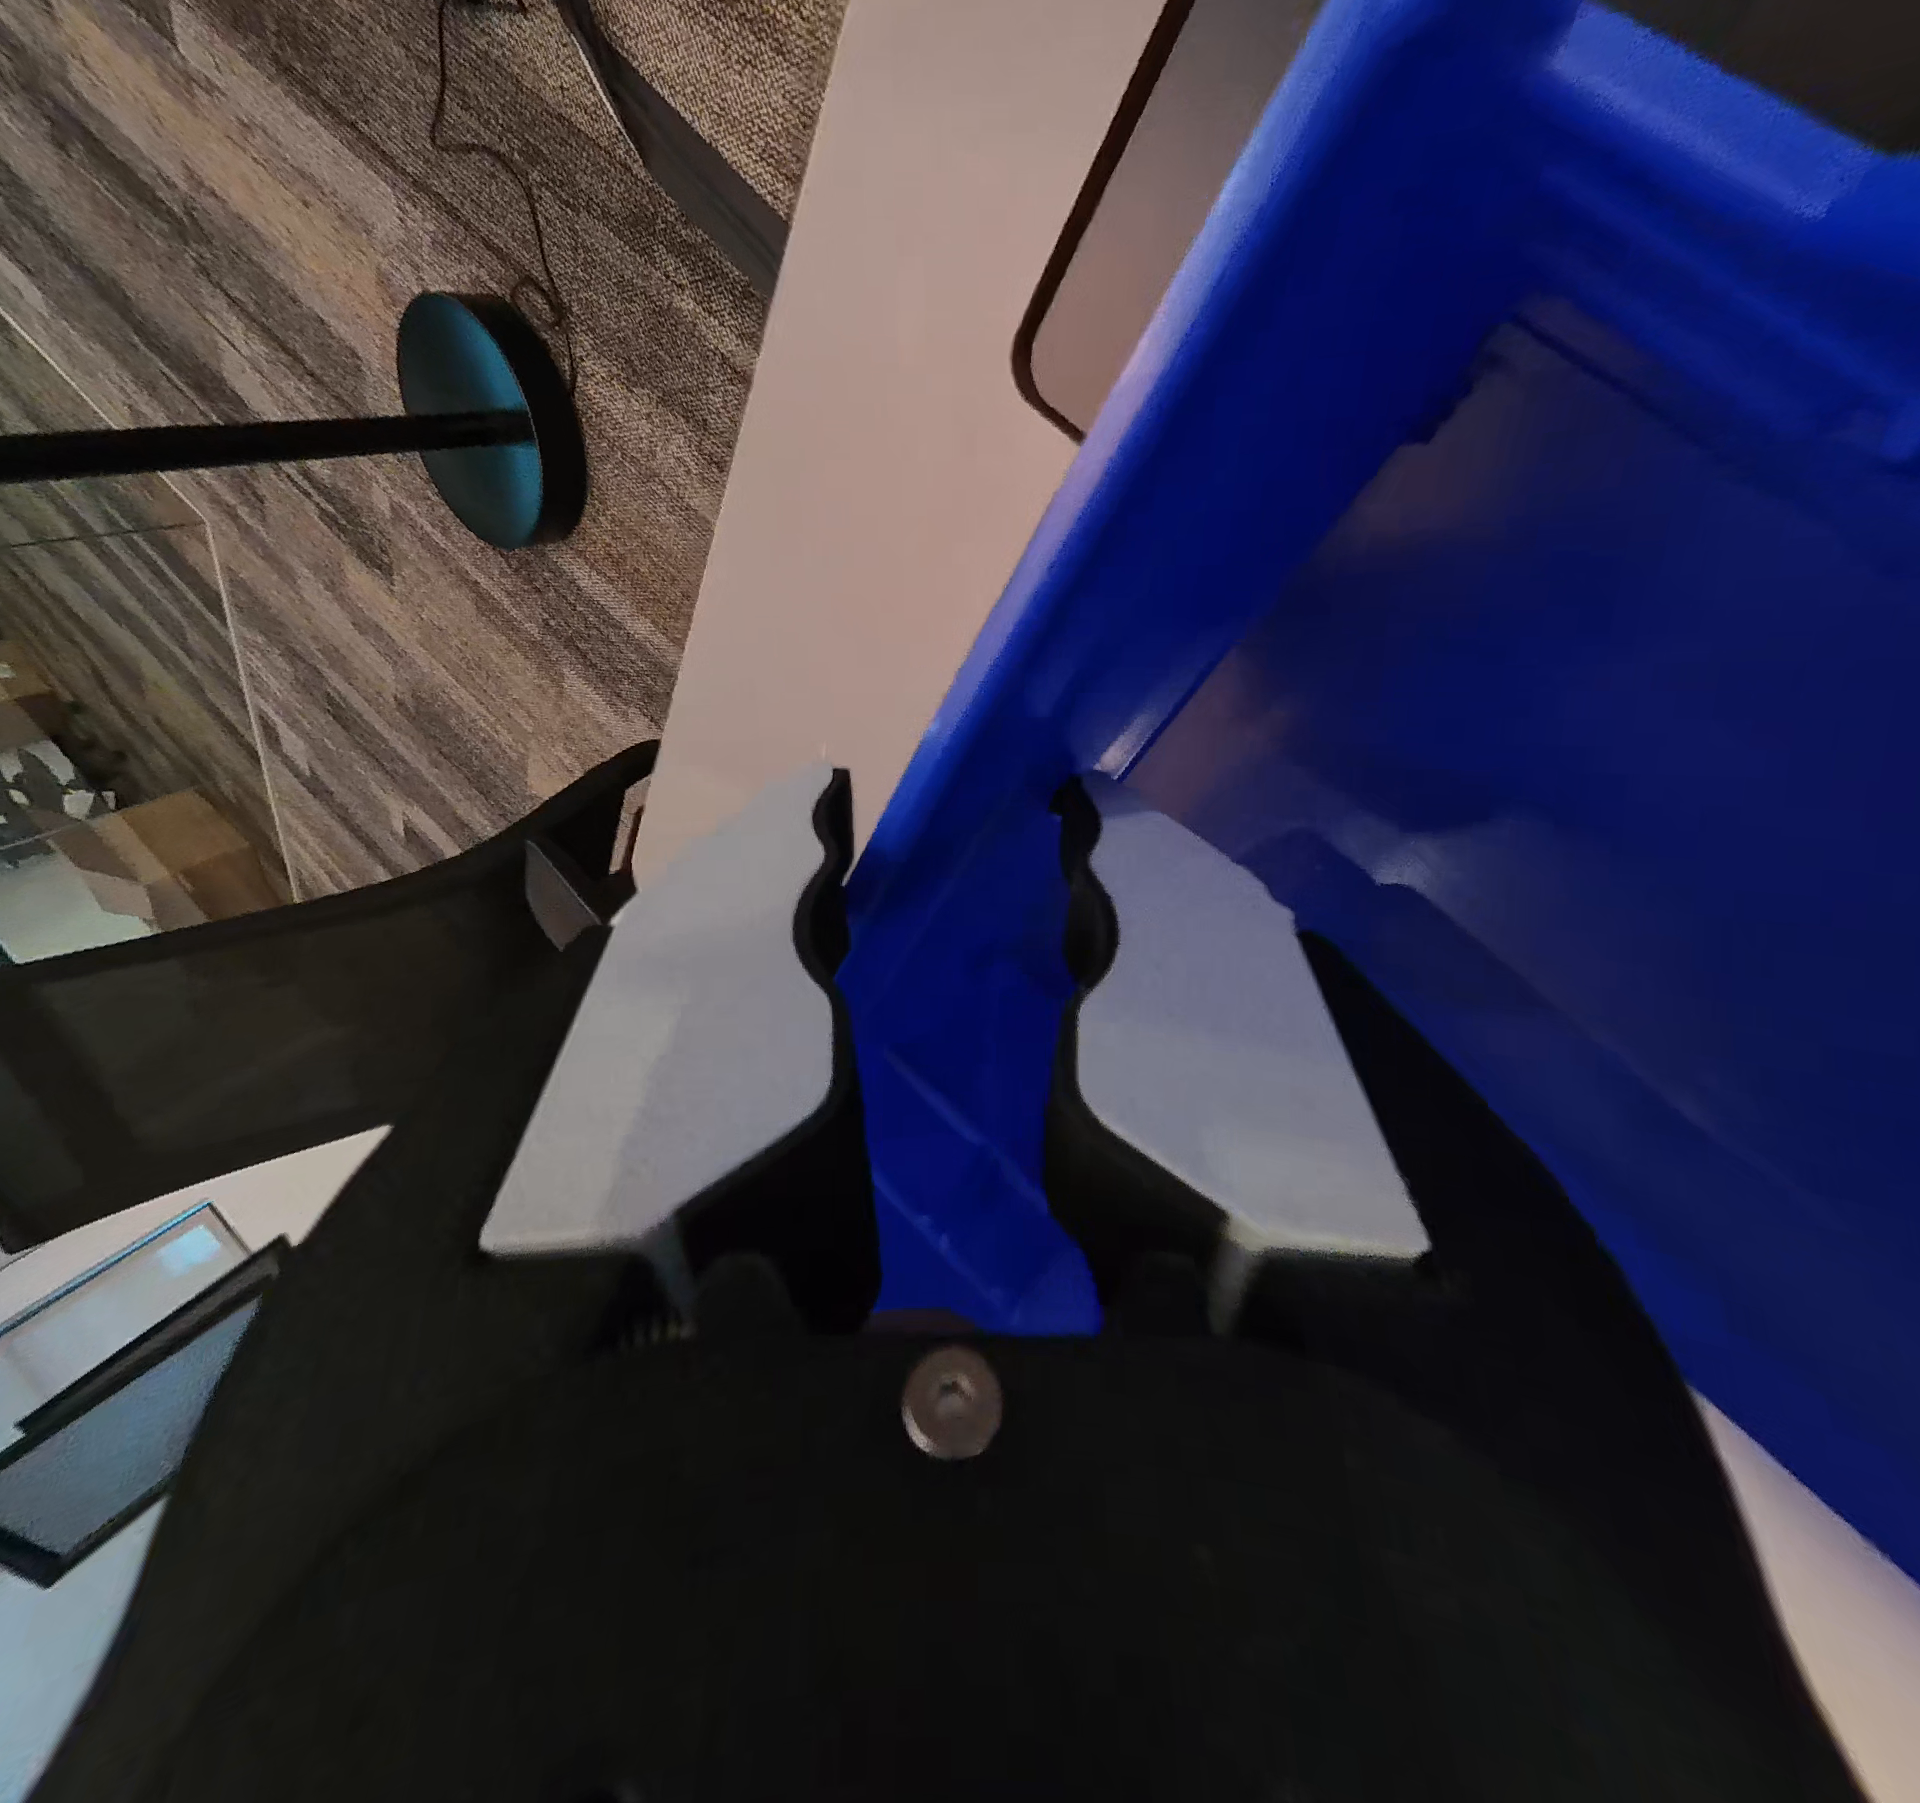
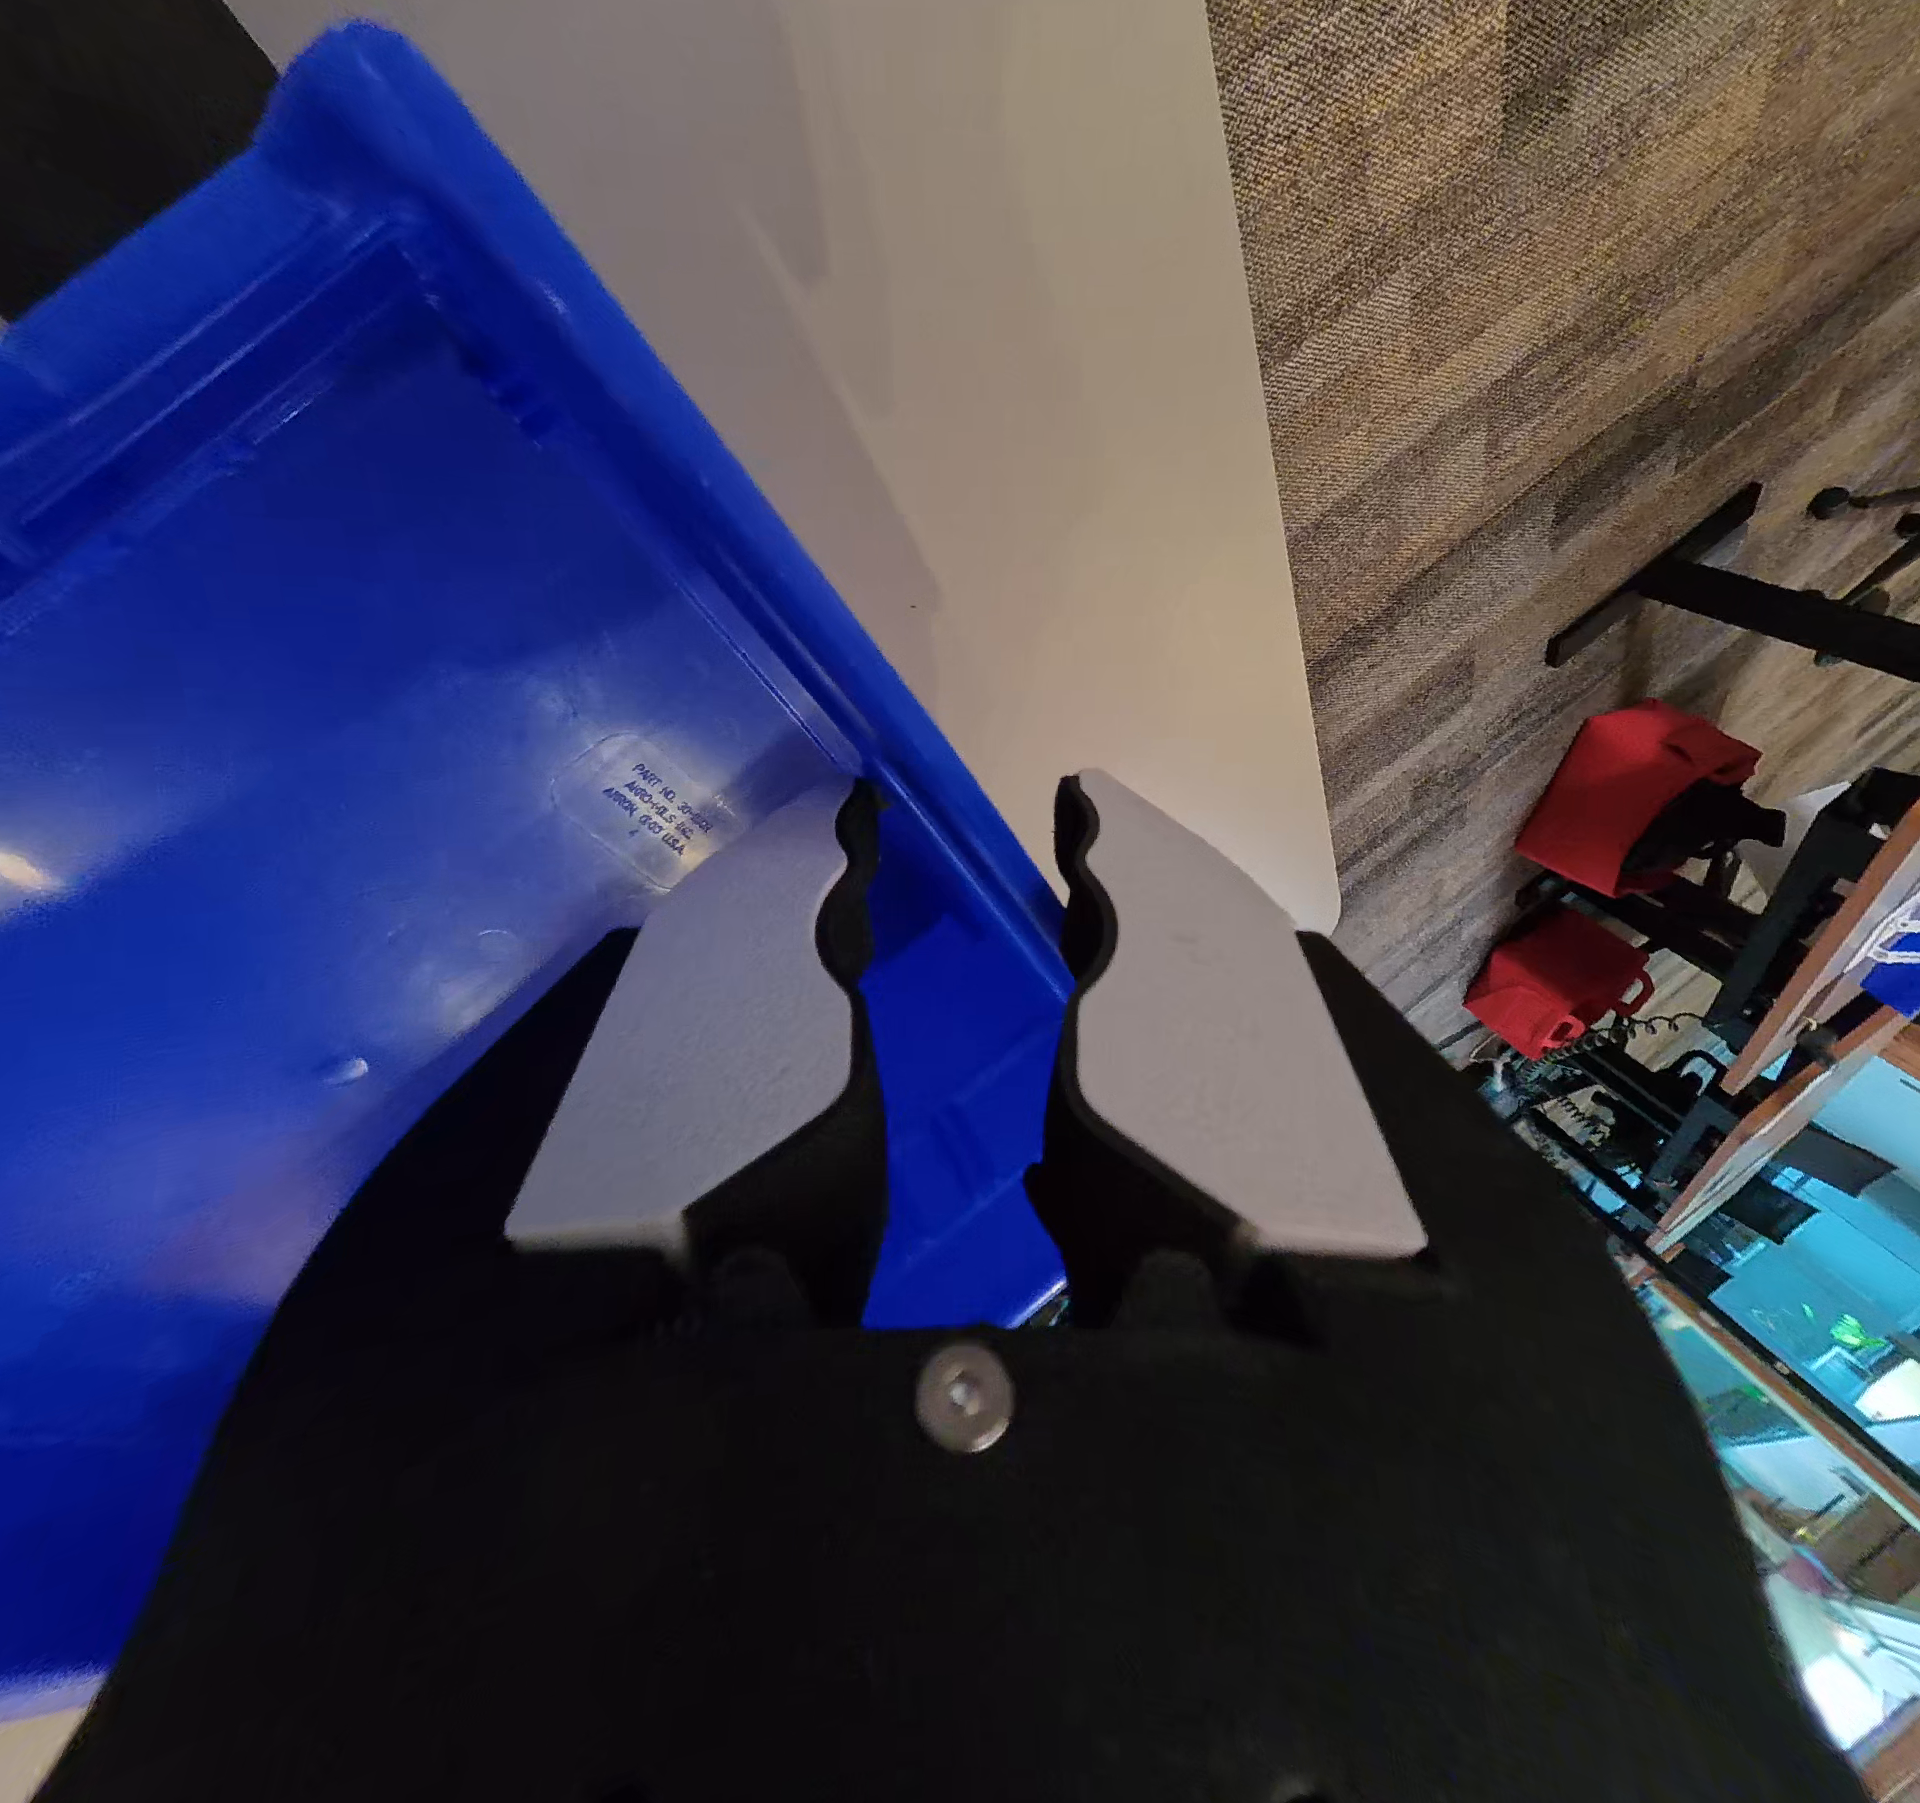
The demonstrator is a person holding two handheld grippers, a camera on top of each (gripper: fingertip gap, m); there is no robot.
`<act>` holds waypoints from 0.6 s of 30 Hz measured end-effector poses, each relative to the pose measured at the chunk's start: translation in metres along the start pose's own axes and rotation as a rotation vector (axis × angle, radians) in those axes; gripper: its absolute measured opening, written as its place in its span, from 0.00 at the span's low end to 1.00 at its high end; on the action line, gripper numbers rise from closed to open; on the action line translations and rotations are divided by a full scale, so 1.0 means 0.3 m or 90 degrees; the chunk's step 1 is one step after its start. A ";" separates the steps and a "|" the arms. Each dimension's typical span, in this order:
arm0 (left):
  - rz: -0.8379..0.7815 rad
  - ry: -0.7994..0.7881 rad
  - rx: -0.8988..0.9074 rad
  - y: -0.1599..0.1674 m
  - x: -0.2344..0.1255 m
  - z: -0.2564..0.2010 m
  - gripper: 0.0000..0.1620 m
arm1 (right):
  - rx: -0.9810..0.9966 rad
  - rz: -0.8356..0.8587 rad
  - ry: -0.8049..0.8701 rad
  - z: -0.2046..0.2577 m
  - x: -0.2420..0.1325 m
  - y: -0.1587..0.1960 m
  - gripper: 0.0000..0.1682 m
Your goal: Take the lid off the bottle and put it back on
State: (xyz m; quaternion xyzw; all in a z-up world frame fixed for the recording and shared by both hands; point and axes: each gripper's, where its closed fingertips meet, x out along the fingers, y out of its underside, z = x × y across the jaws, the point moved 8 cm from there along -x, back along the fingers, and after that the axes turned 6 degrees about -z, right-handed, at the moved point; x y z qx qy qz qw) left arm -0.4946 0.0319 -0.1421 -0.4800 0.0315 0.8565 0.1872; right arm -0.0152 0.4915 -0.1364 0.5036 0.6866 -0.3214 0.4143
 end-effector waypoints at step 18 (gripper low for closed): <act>-0.506 0.060 -0.227 0.057 -0.820 -0.487 0.62 | 0.137 -0.519 0.119 0.615 -0.741 0.029 0.36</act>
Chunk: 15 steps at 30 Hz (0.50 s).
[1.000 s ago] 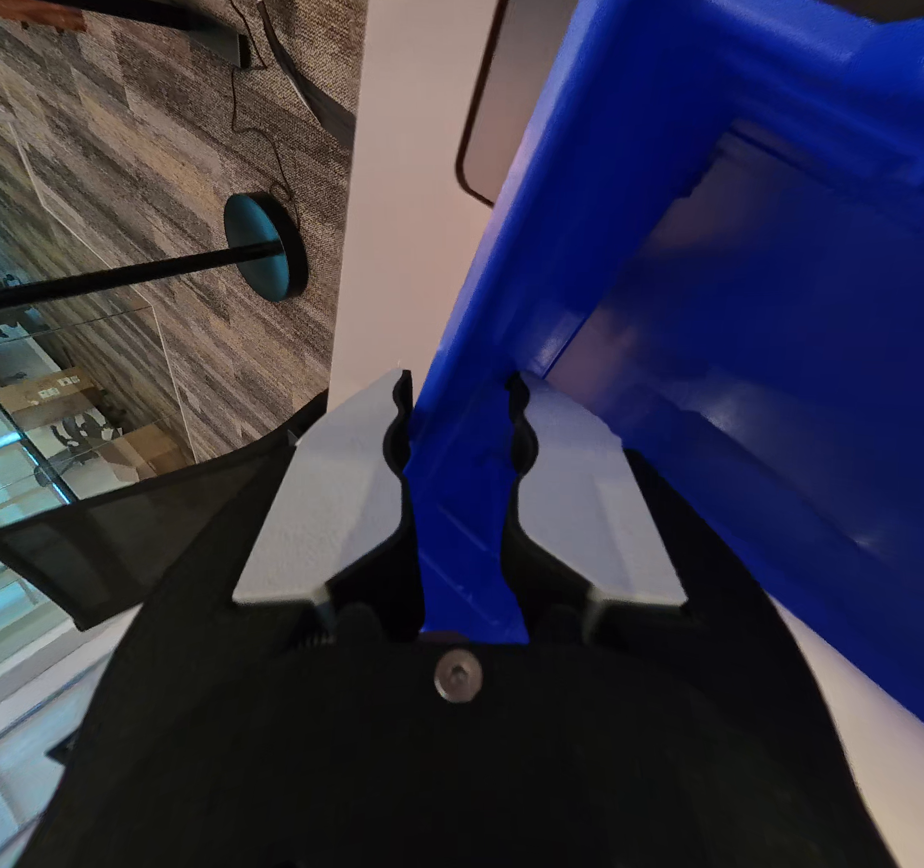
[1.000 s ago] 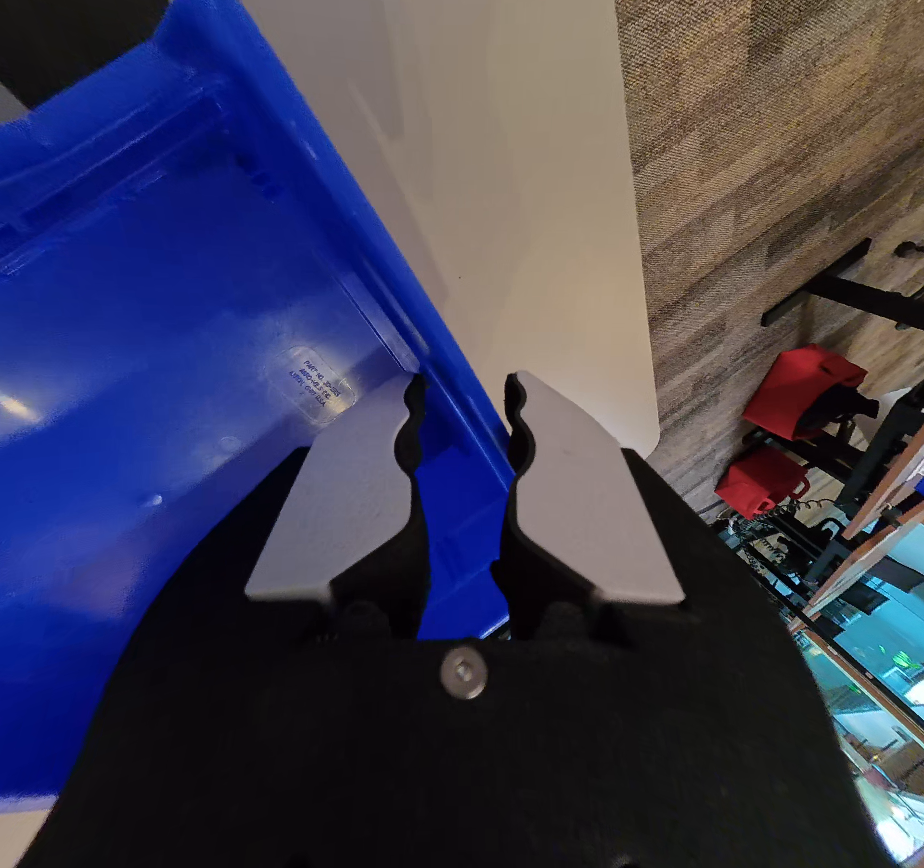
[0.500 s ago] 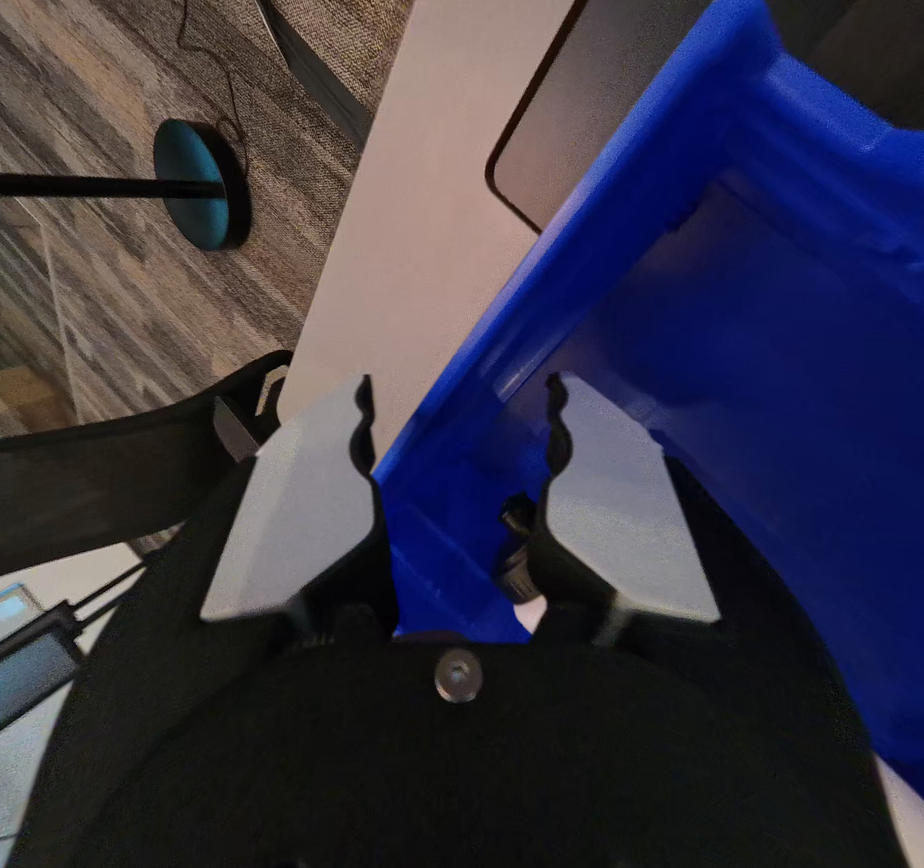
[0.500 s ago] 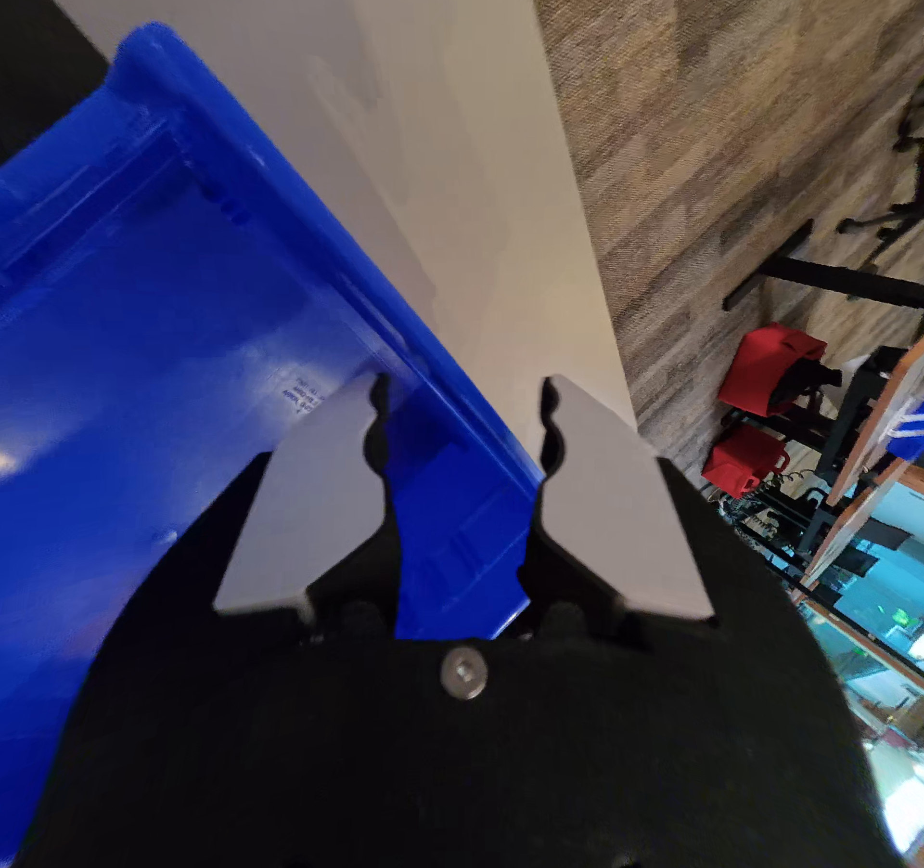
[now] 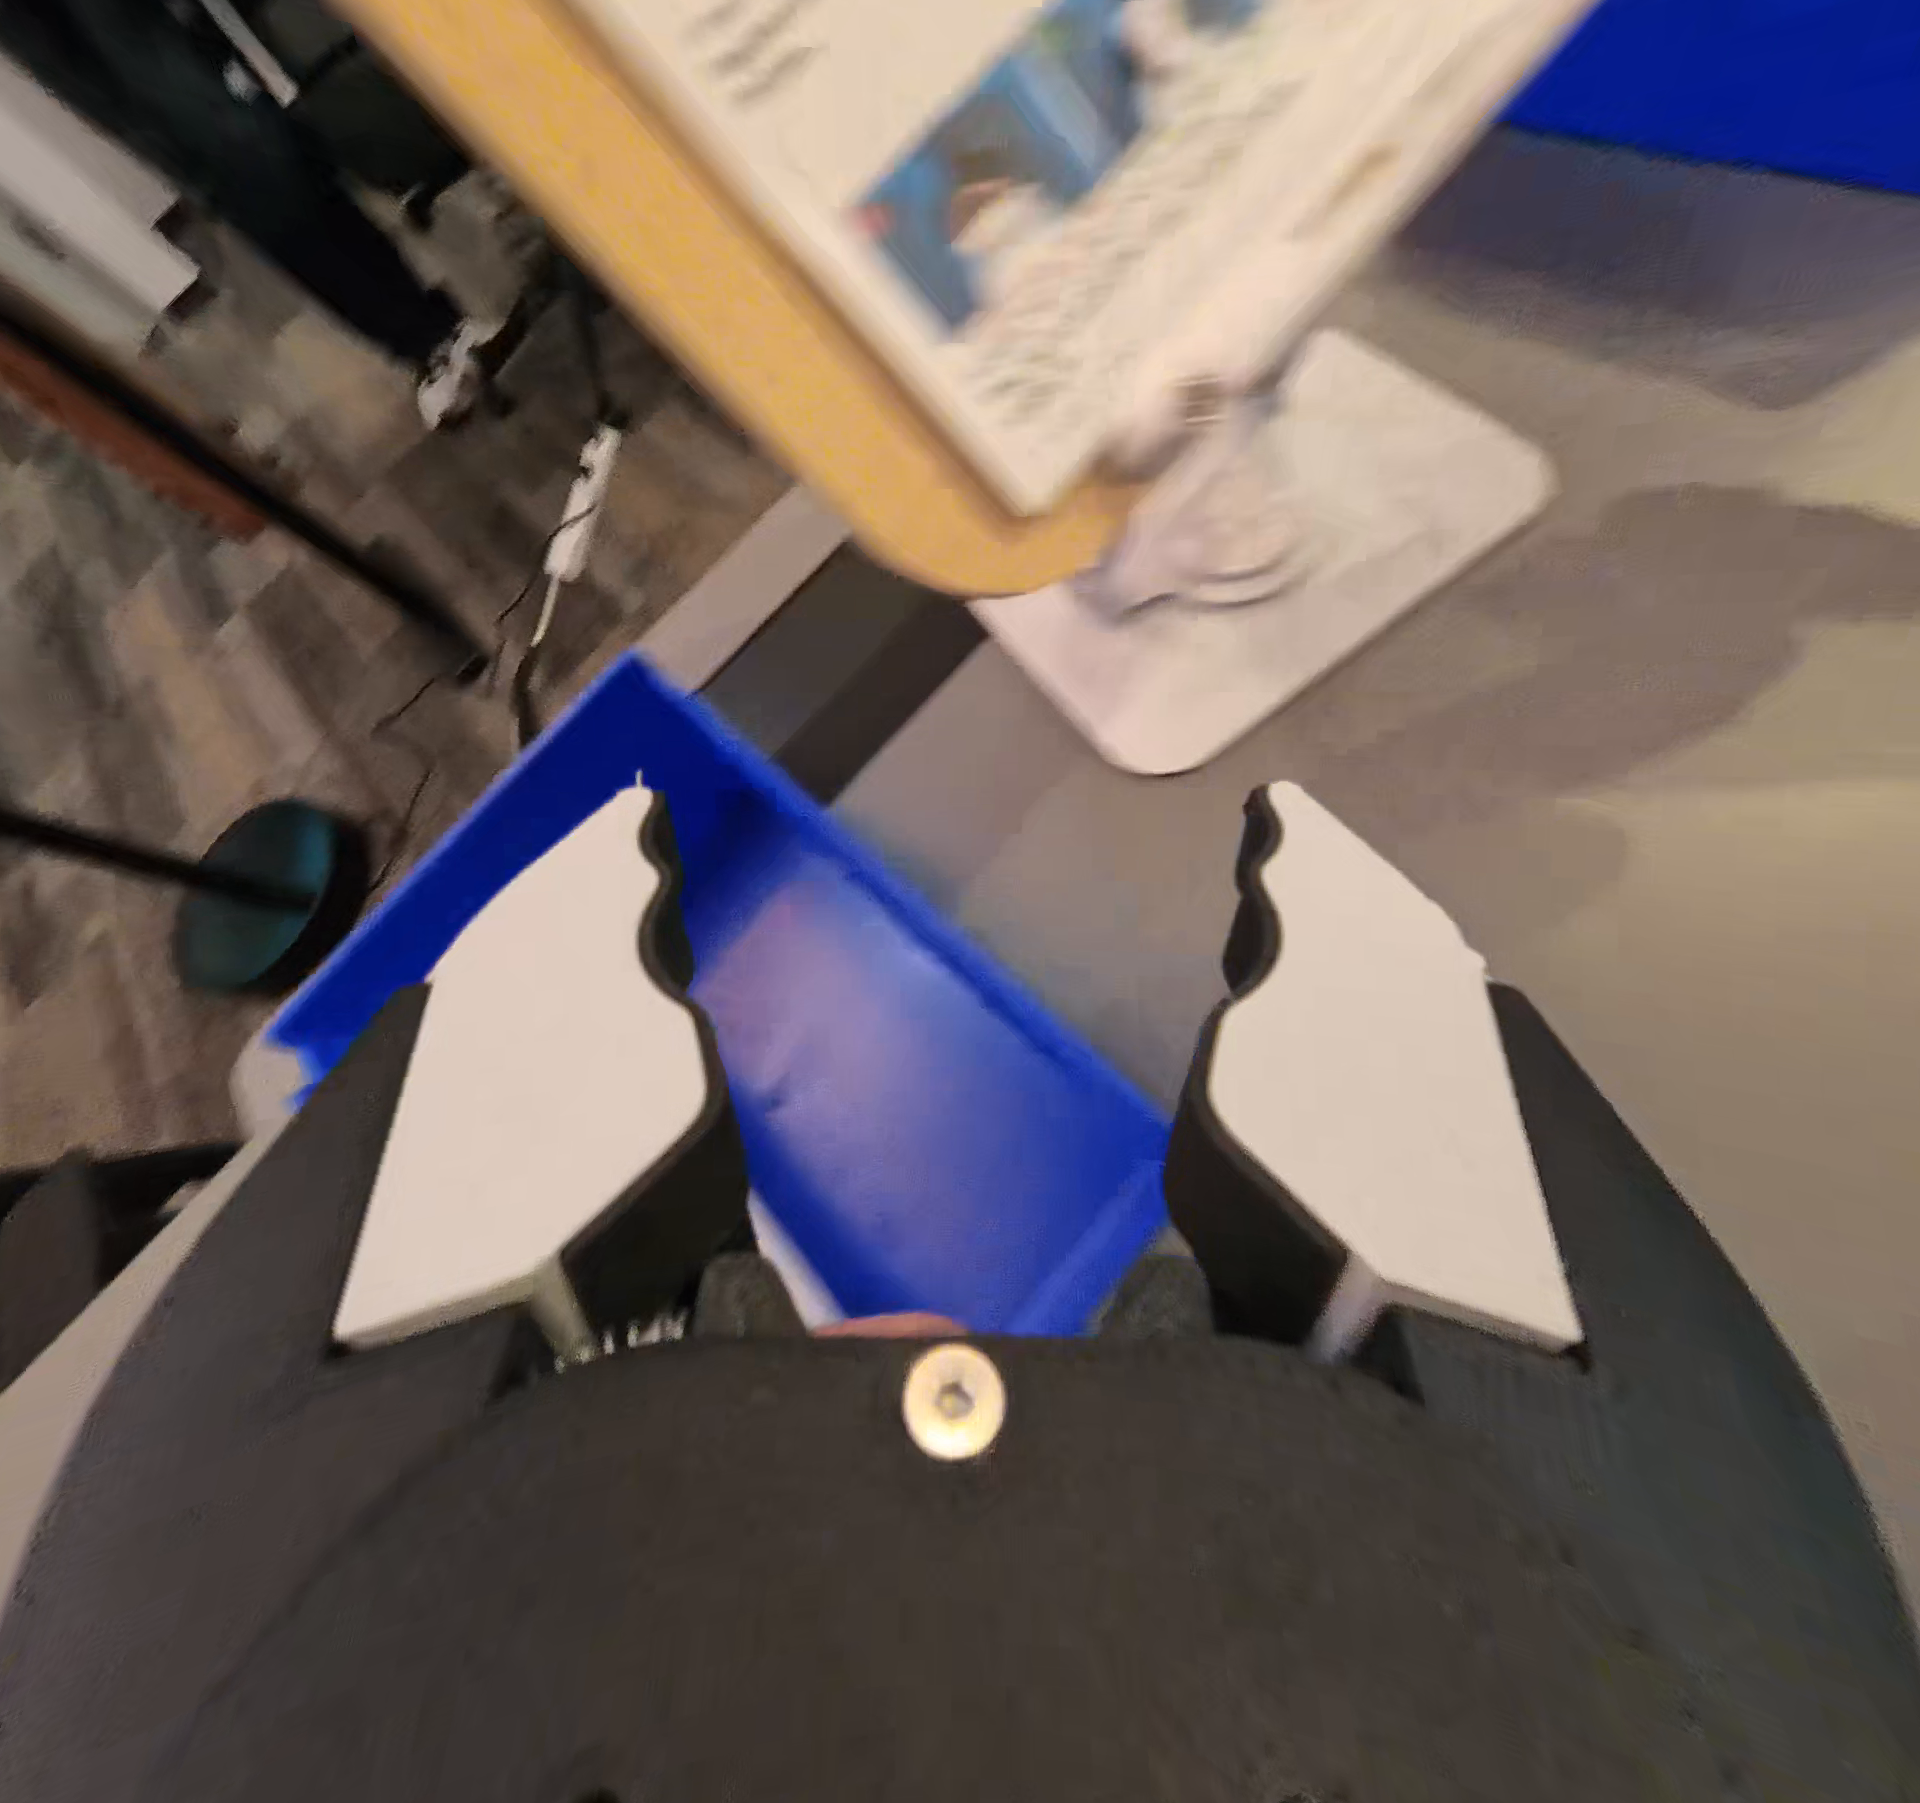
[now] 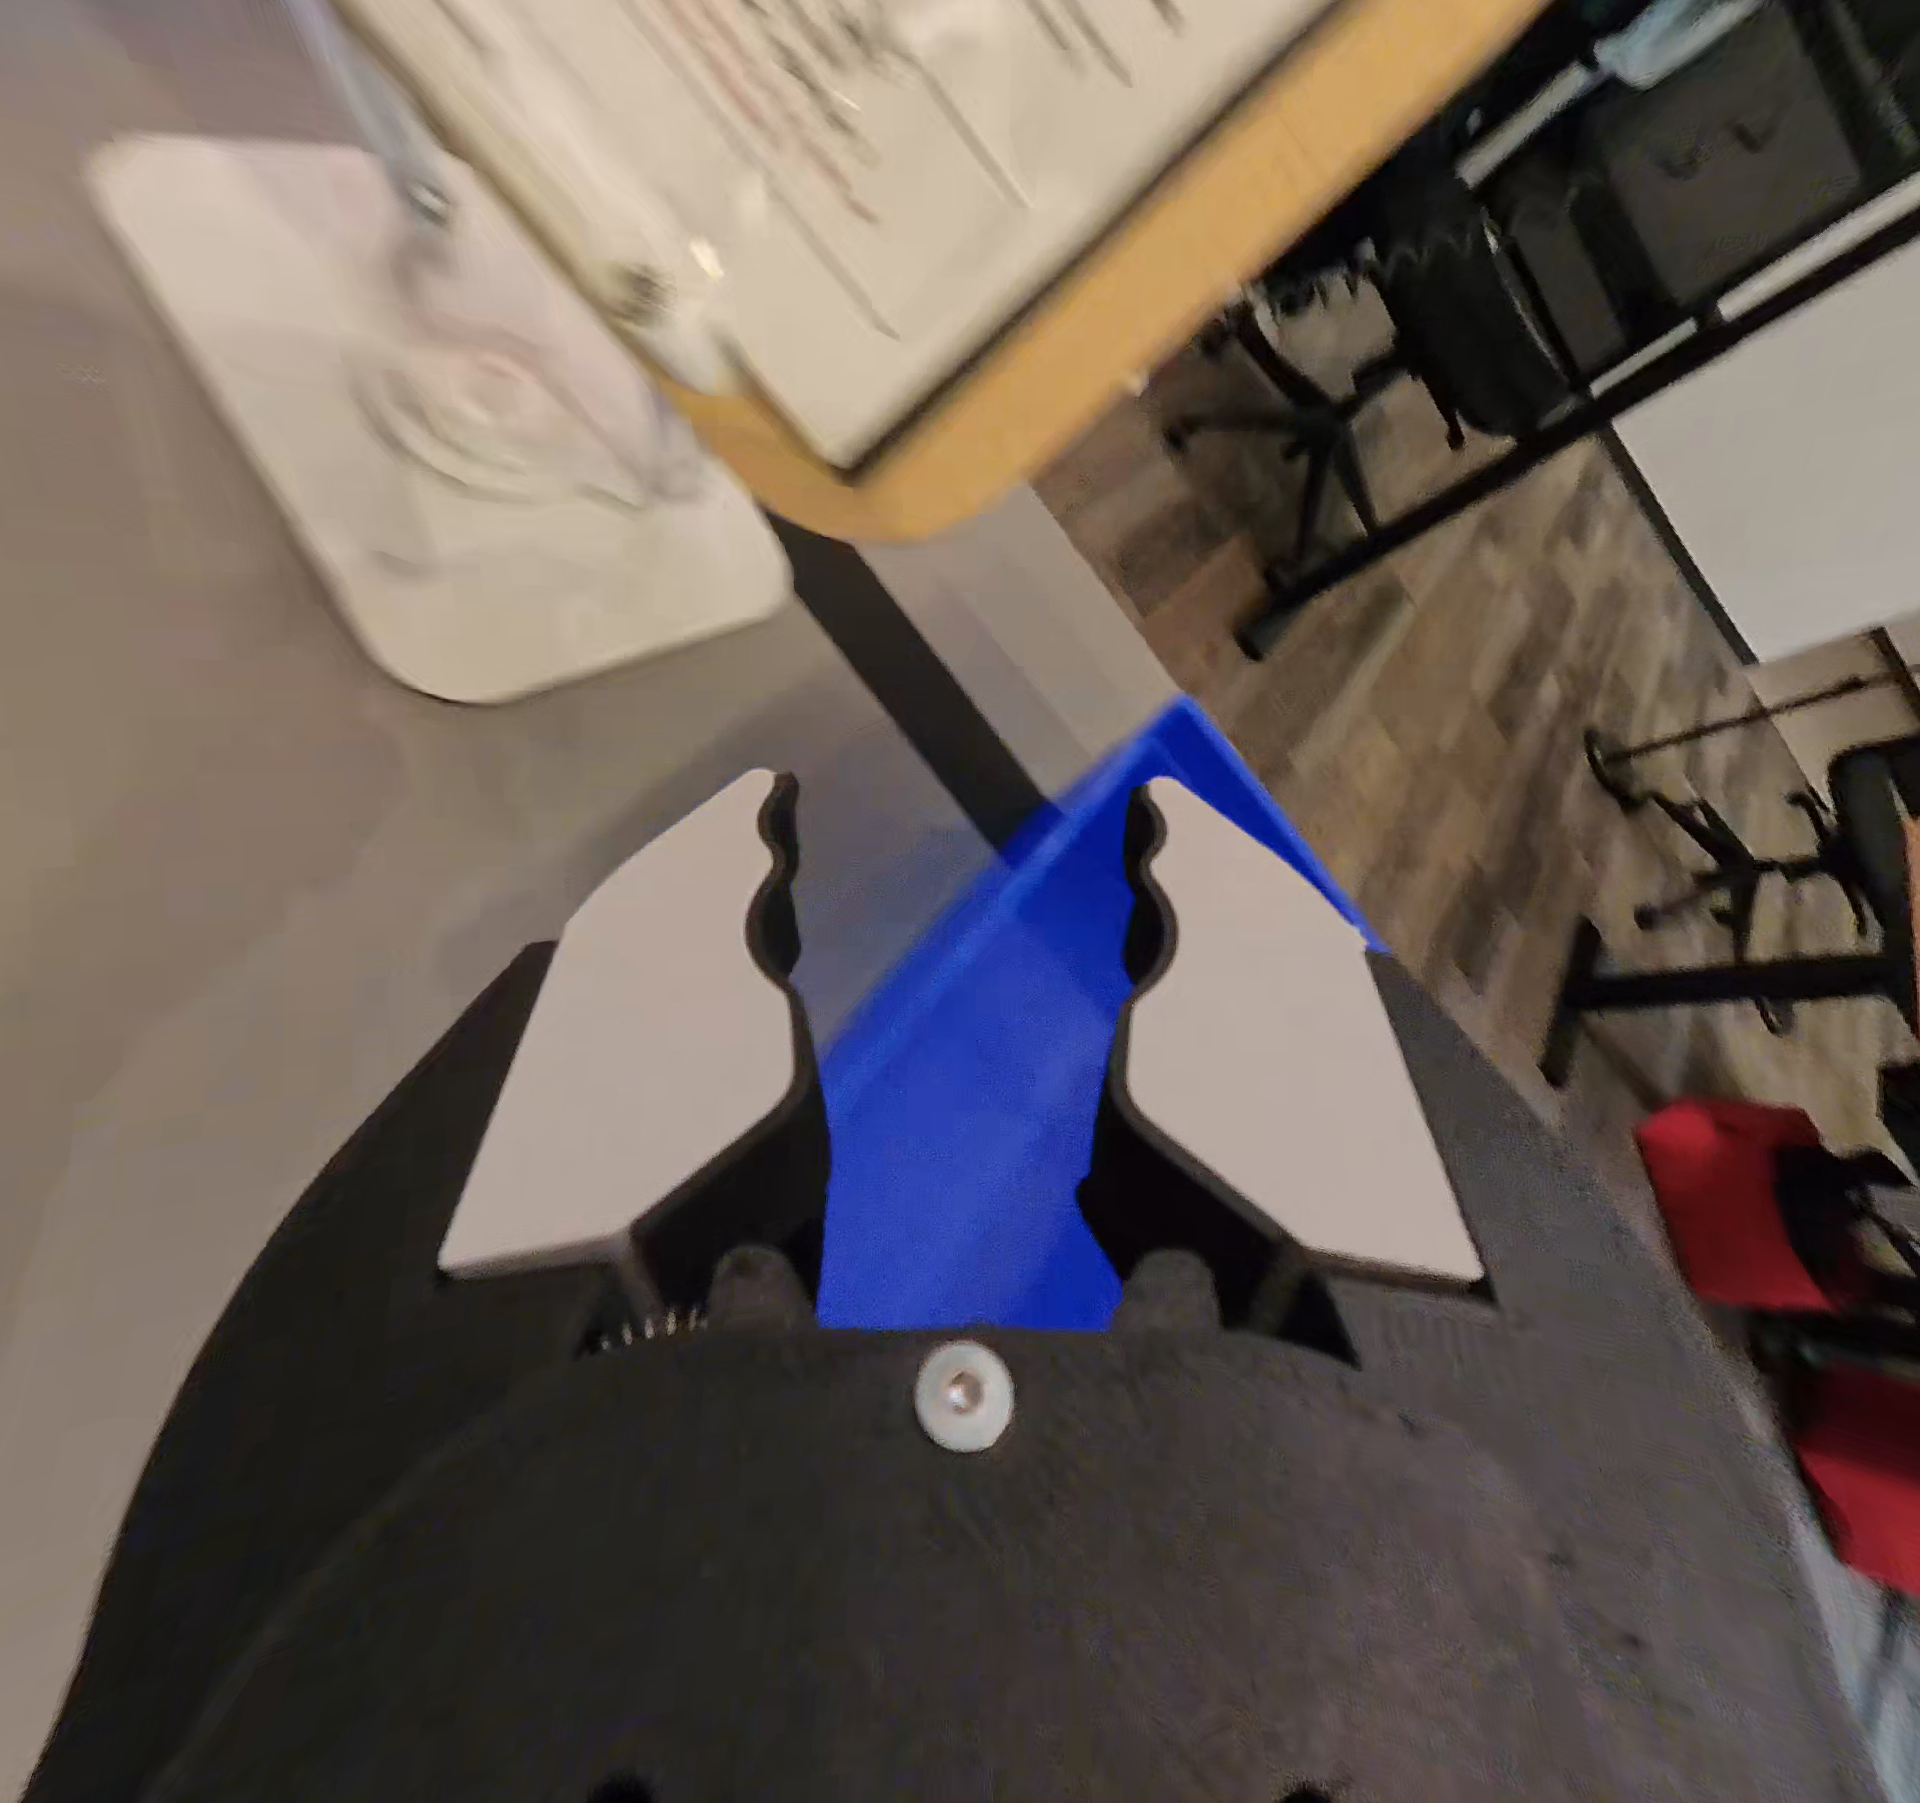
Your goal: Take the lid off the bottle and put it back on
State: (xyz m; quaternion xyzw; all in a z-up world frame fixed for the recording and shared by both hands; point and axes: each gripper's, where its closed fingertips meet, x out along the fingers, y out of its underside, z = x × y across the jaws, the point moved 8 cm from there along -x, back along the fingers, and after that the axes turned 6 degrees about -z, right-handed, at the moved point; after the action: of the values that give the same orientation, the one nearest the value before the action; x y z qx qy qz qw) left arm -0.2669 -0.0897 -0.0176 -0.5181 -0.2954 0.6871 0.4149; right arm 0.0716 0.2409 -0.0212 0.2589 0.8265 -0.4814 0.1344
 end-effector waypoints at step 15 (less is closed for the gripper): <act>0.096 0.122 -0.112 0.190 0.565 -0.674 0.76 | 0.182 -0.019 -0.233 0.622 0.395 0.121 0.64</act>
State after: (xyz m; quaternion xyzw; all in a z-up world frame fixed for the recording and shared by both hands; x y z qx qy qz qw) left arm -0.1087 0.0264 -0.2028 -0.6362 -0.2738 0.6354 0.3413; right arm -0.0117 0.1294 -0.1968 0.1716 0.7153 -0.6346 0.2370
